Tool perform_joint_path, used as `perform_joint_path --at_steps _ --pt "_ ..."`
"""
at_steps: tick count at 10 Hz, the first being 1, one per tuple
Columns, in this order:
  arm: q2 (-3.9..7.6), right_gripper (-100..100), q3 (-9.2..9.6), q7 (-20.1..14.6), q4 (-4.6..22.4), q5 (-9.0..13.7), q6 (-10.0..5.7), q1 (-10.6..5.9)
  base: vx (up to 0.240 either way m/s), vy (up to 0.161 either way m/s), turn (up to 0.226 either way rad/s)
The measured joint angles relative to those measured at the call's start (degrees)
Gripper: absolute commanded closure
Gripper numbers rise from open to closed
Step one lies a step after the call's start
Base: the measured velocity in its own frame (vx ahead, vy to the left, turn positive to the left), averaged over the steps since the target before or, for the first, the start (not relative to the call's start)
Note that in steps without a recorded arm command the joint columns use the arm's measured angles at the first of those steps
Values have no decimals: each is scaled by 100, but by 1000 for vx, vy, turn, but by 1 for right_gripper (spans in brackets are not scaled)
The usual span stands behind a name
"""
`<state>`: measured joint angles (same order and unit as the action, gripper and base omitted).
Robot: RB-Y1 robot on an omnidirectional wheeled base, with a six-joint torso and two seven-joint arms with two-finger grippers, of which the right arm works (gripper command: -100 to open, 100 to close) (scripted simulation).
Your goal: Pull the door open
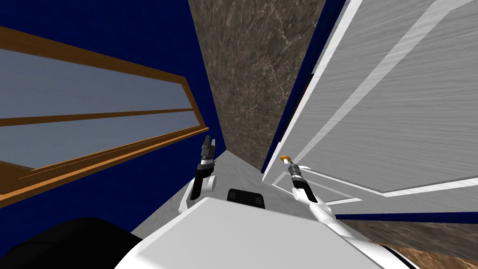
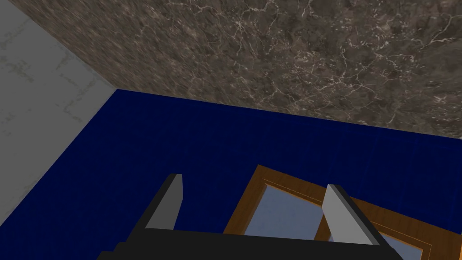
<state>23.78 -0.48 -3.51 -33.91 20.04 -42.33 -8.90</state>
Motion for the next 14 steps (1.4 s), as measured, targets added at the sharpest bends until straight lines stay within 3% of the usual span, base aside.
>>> perform_joint_path --at_steps 9,14 --pt "-45 100 -171 -207 23 -389 -2 -9 -239 -65 190" --pt "-53 100 -192 -294 38 -503 -14 -8 -191 -38 114"
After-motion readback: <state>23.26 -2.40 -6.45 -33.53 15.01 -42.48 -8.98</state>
